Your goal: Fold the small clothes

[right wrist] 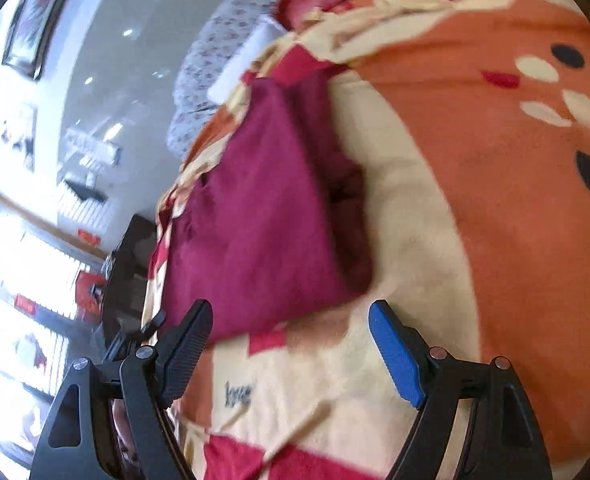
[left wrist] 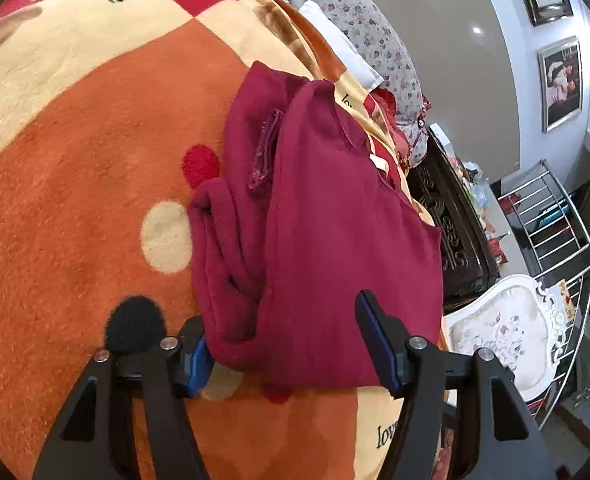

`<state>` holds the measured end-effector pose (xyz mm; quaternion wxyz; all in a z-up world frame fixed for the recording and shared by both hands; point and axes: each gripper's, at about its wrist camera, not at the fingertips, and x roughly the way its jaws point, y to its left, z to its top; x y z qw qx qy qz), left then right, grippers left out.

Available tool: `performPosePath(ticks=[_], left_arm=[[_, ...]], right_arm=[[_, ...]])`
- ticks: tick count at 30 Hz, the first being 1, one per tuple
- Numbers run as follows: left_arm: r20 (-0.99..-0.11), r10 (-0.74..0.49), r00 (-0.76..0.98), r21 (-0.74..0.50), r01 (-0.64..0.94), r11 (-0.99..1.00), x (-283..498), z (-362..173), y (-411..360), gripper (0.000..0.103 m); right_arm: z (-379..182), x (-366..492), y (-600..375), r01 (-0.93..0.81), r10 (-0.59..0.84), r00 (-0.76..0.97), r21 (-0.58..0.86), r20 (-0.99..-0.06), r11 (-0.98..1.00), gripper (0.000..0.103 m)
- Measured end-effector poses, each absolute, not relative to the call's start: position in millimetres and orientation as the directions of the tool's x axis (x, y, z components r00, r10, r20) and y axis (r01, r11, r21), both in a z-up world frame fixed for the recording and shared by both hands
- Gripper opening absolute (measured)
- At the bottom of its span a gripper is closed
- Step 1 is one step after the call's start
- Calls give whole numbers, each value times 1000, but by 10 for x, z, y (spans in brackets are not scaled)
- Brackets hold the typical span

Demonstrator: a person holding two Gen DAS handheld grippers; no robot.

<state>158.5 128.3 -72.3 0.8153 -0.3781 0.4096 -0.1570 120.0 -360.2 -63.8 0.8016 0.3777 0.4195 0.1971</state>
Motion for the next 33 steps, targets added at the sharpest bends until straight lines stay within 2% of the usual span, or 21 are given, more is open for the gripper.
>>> performPosePath(ticks=[6, 8, 9, 10, 11, 12, 16, 19, 22, 27, 33], left_arm=[[-581, -549, 601, -736, -99, 670, 1594, -798, 1363, 33], [-584, -549, 598, -740, -114, 663, 1581, -822, 1397, 24], [-587, -547, 596, -740, -120, 662, 1572, -826, 1404, 22], [-590, -545, 596, -738, -125, 663, 1564, -825, 1406, 20], [-592, -544, 595, -736, -125, 665, 1563, -818, 1400, 19], [-598, -536, 596, -729, -125, 673, 1571, -804, 1384, 19], [-609, -518, 601, -718, -139, 682, 1575, -778, 1339, 14], [-606, -513, 609, -722, -149, 676, 1498, -750, 1360, 11], [-595, -529, 605, -728, -128, 673, 1325, -644, 1367, 10], [-578, -569, 585, -747, -99, 658, 812, -519, 1449, 10], [-570, -596, 565, -758, -82, 647, 332, -507, 1452, 11]], right_arm=[[-720, 1460, -3593, 18, 689, 538, 824, -486, 567, 85], [-721, 1494, -3582, -6, 695, 550, 830, -462, 557, 82], [-722, 1505, -3571, -18, 701, 549, 832, -456, 555, 64], [-728, 1515, -3564, -25, 703, 547, 830, -454, 557, 37], [-735, 1515, -3551, -36, 705, 545, 828, -453, 560, 28], [-748, 1516, -3532, -47, 714, 540, 831, -446, 555, 25], [-767, 1578, -3478, -48, 678, 539, 785, -500, 618, 27], [-779, 1593, -3477, -22, 655, 543, 771, -525, 636, 18], [-601, 1411, -3491, -59, 639, 577, 755, -508, 653, 14], [-339, 858, -3481, -113, 662, 562, 748, -495, 655, 13], [-416, 270, -3599, -82, 719, 526, 815, -454, 574, 14]])
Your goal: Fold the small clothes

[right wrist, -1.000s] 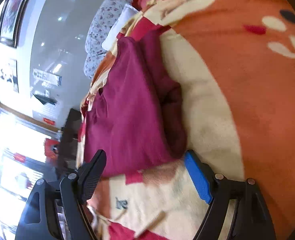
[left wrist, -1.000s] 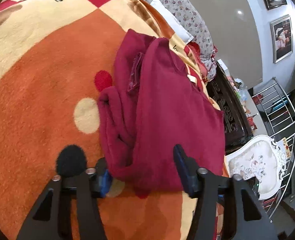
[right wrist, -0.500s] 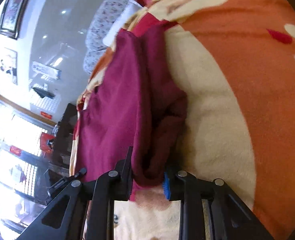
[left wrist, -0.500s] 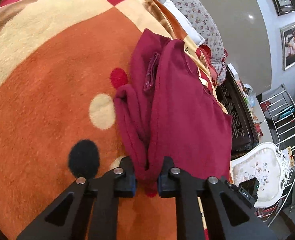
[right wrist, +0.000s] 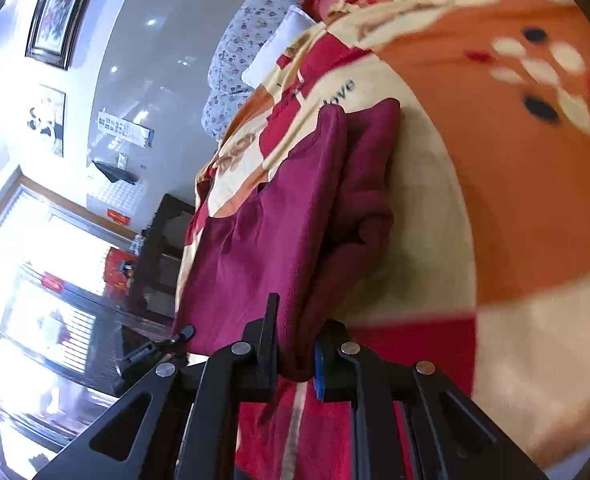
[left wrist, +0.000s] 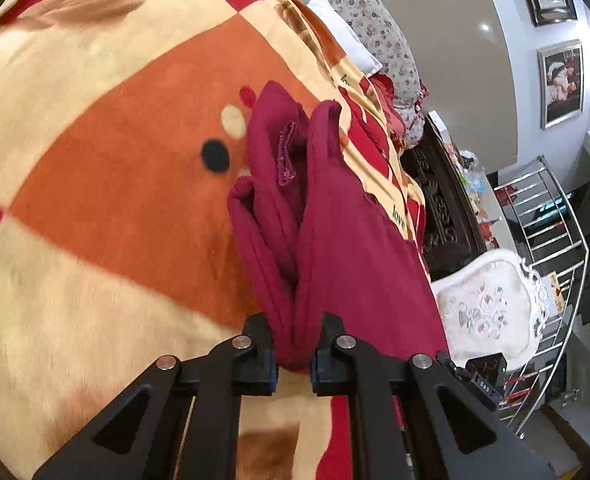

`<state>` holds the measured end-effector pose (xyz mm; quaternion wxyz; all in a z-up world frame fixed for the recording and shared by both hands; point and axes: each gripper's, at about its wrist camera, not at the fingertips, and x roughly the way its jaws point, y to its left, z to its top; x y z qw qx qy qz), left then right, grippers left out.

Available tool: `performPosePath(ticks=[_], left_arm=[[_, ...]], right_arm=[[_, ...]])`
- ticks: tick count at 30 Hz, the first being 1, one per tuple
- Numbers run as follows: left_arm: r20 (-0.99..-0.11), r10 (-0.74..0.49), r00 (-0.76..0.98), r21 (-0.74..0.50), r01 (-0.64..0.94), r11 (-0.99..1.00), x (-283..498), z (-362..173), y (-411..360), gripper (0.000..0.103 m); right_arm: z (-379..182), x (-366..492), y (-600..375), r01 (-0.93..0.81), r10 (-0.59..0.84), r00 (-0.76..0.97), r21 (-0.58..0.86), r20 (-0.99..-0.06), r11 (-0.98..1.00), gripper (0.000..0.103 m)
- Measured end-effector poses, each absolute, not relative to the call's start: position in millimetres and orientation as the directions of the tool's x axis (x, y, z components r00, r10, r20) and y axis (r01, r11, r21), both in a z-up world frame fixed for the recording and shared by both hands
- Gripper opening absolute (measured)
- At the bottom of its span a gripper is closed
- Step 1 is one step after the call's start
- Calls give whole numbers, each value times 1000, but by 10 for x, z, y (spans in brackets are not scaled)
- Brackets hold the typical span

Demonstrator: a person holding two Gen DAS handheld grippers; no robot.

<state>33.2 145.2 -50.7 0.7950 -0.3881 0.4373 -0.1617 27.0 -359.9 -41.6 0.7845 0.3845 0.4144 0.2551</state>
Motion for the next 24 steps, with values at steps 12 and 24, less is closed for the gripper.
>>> performPosePath(ticks=[12, 24], left_arm=[[-587, -507, 631, -706, -92, 702, 245, -745, 1305, 39], [-558, -189, 808, -359, -30, 933, -83, -367, 738, 12]], right_arm=[[-19, 29, -3793, -4, 397, 677, 536, -620, 844, 40], [672, 1390, -1259, -505, 709, 307, 523, -634, 686, 91]])
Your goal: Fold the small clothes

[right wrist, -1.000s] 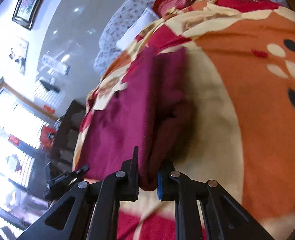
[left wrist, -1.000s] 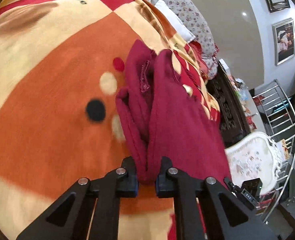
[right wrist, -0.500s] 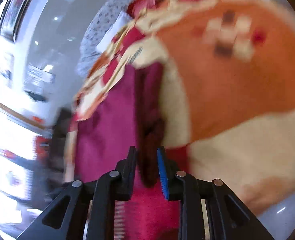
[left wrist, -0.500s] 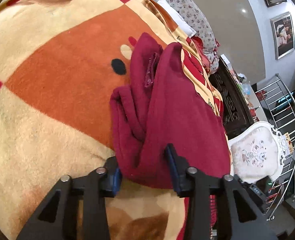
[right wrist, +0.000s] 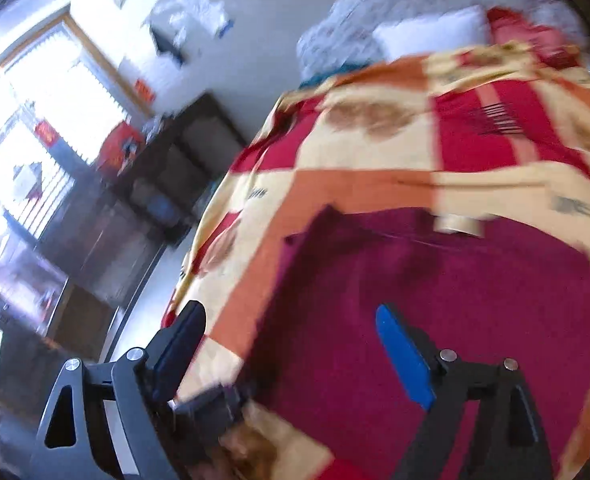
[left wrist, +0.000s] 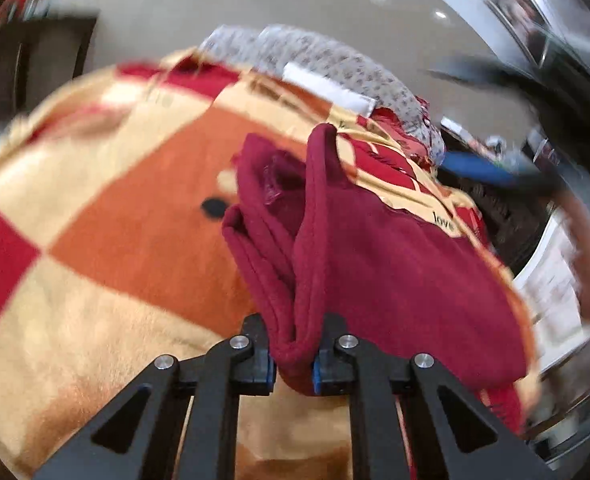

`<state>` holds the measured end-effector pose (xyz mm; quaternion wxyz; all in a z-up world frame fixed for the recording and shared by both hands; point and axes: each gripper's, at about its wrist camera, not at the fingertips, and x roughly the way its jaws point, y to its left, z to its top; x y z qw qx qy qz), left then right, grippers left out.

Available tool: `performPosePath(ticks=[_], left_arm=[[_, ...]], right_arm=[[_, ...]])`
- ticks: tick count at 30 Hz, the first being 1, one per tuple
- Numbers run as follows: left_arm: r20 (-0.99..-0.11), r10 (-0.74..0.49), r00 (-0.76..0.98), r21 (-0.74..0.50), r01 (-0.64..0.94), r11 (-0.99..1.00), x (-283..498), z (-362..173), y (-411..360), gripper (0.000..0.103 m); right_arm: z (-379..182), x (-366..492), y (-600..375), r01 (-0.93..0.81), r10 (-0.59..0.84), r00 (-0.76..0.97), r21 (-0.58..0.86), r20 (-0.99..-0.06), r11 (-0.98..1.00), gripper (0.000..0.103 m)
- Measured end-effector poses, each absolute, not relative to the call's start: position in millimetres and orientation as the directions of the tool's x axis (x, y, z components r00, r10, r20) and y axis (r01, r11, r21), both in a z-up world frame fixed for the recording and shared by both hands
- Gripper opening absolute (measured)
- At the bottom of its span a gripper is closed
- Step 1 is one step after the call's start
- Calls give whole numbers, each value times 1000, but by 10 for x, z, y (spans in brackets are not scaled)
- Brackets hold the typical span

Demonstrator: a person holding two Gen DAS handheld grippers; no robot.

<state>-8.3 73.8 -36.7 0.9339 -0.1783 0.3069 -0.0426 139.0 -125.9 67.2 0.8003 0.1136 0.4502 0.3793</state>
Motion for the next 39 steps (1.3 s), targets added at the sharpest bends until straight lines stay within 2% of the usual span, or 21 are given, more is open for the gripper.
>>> performPosePath(ticks=[3, 6, 8, 12, 16, 17, 18, 19, 20, 21, 22, 25, 31, 39], left_arm=[[-547, -140, 825, -271, -16, 962, -113, -291, 575, 11], [-545, -91, 833, -178, -9, 984, -137, -255, 433, 11], [-544, -62, 837, -120, -4, 993, -123, -221, 312, 12], [-514, -38, 857, -23, 30, 999, -213, -199, 87, 11], [-505, -39, 862, -11, 38, 999, -225, -162, 58, 10], [-503, -40, 863, -14, 37, 999, -232, -153, 69, 10], [-503, -43, 863, -18, 39, 999, -236, -149, 80, 10], [-504, -46, 862, -22, 41, 999, -239, -148, 78, 10], [-503, -49, 863, -23, 44, 999, -248, -149, 76, 9], [-500, -57, 864, -25, 52, 998, -265, -144, 72, 9], [-498, -65, 865, -30, 58, 998, -279, -135, 75, 9], [-474, -89, 876, -50, 75, 996, -330, -45, 44, 8], [-418, -190, 888, -37, 193, 981, -465, 262, -448, 7], [-470, -355, 808, -23, 390, 920, -507, 139, -1482, 7]], right_arm=[[484, 1866, -843, -465, 670, 248, 520, -700, 716, 91], [222, 2188, -537, -406, 636, 97, 553, -766, 727, 91], [144, 2202, -404, -387, 586, 77, 517, -807, 764, 91], [115, 2223, -2, -465, 511, 35, 438, -859, 769, 91], [52, 2265, 271, -523, 382, 17, 317, -924, 791, 89], [43, 2268, 312, -543, 347, 28, 277, -938, 793, 85], [43, 2262, 318, -558, 316, 43, 240, -948, 795, 70], [39, 2256, 306, -561, 297, 44, 222, -954, 797, 50], [31, 2270, 277, -562, 282, 46, 208, -958, 800, 41], [40, 2268, 206, -565, 274, 57, 195, -960, 801, 27], [69, 2281, 189, -565, 274, 68, 190, -959, 803, 22], [237, 2232, -71, -569, 292, 132, 168, -947, 805, 16], [647, 2153, -977, -514, 361, 209, 212, -909, 831, 16], [714, 1979, -2442, -394, 375, 276, 251, -885, 884, 16]])
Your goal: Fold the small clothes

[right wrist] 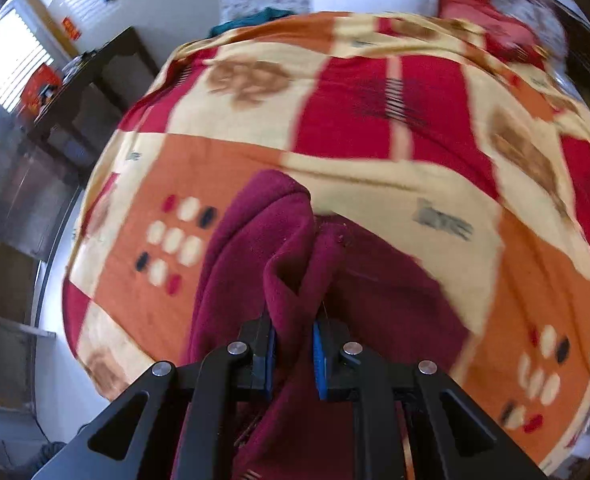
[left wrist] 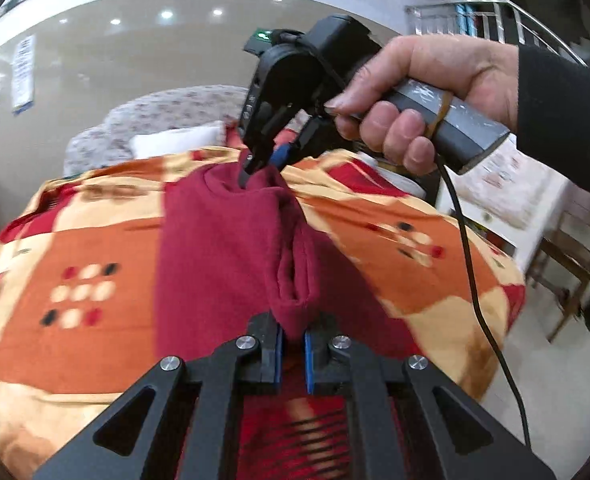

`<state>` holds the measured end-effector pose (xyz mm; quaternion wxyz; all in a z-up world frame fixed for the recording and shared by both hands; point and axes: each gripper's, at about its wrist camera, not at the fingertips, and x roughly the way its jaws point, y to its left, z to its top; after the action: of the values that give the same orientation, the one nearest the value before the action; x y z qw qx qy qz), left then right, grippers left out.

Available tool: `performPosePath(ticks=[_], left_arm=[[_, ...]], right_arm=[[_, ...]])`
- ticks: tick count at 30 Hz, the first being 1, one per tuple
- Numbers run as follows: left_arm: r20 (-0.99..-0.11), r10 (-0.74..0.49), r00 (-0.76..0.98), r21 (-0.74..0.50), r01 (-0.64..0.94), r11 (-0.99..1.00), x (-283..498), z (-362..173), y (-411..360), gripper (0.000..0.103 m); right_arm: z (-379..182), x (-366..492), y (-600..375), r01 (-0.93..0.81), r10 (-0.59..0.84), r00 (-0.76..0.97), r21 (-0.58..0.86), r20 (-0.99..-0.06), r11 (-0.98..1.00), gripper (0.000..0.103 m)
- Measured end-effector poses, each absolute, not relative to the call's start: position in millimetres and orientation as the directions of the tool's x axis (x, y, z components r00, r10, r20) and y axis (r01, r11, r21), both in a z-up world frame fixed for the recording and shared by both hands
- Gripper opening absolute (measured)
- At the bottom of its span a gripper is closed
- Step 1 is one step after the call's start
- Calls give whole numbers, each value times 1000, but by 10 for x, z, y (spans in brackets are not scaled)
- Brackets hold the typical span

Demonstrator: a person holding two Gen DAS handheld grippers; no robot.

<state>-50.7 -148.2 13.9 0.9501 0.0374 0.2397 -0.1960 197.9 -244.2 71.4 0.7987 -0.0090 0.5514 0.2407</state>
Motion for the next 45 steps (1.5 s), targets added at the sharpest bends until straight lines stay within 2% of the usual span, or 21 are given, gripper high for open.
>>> performPosePath(ticks=[6, 9, 11, 13, 16, 20, 22, 23, 27, 29, 30, 31, 33, 36, 40, 42, 45], left_arm=[[-557, -394, 731, -71, 431, 899, -387, -128, -1880, 9], [-593, -430, 681, -114, 458, 882, -375, -241, -1874, 16], [-600, -454, 659, -133, 478, 869, -424, -254, -1862, 23], [-595, -501, 628, -178, 505, 845, -497, -230, -1751, 23], [-570, -540, 620, -232, 509, 829, -586, -81, -1516, 23], [-535, -468, 704, -208, 427, 880, -491, 131, -1068, 23], [-584, -432, 688, -229, 371, 900, -277, 70, -943, 23], [-626, -446, 640, -284, 345, 894, -127, -22, -898, 23], [-685, -440, 580, -308, 317, 897, 42, -288, -990, 23], [-711, -419, 565, -303, 291, 907, 84, -358, -1043, 23], [-718, -411, 562, -305, 276, 911, 107, -375, -1070, 23], [-724, -402, 560, -299, 270, 915, 102, -381, -1096, 23], [-742, -366, 561, -271, 247, 930, 122, -379, -1164, 23], [-754, -334, 566, -246, 228, 942, 115, -387, -1189, 23], [-757, -315, 573, -226, 223, 948, 111, -399, -1203, 23], [-758, -318, 569, -233, 219, 947, 107, -394, -1197, 23], [-757, -323, 568, -239, 219, 946, 96, -392, -1193, 23]], right_arm=[[335, 2017, -3049, -327, 376, 266, 284, -888, 901, 16], [87, 2068, -3150, -315, 374, 278, 284, -885, 906, 21], [-16, 2078, -3207, -295, 354, 311, 265, -882, 918, 24], [-47, 2076, -3314, -257, 337, 370, 254, -866, 933, 31], [79, 1987, -3484, -208, 313, 471, 241, -825, 948, 31], [466, 1575, -3402, -363, 353, 598, 150, -719, 920, 31], [601, 1318, -3232, -478, 394, 627, 67, -673, 876, 31], [625, 1214, -3114, -533, 416, 625, 28, -661, 846, 31], [423, 1059, -2648, -668, 417, 581, -117, -699, 735, 31], [192, 1189, -2528, -650, 328, 591, -195, -737, 734, 31], [55, 1305, -2530, -618, 263, 593, -221, -761, 754, 35], [-49, 1384, -2569, -595, 225, 584, -223, -780, 772, 47], [-264, 1563, -2722, -554, 221, 550, -154, -805, 819, 53], [-223, 1580, -2864, -522, 277, 556, -71, -784, 850, 53], [8, 1294, -2840, -520, 266, 623, -136, -735, 843, 53], [186, 1014, -2815, -536, 297, 667, -164, -684, 828, 53], [286, 638, -2720, -586, 341, 665, -181, -665, 790, 53]])
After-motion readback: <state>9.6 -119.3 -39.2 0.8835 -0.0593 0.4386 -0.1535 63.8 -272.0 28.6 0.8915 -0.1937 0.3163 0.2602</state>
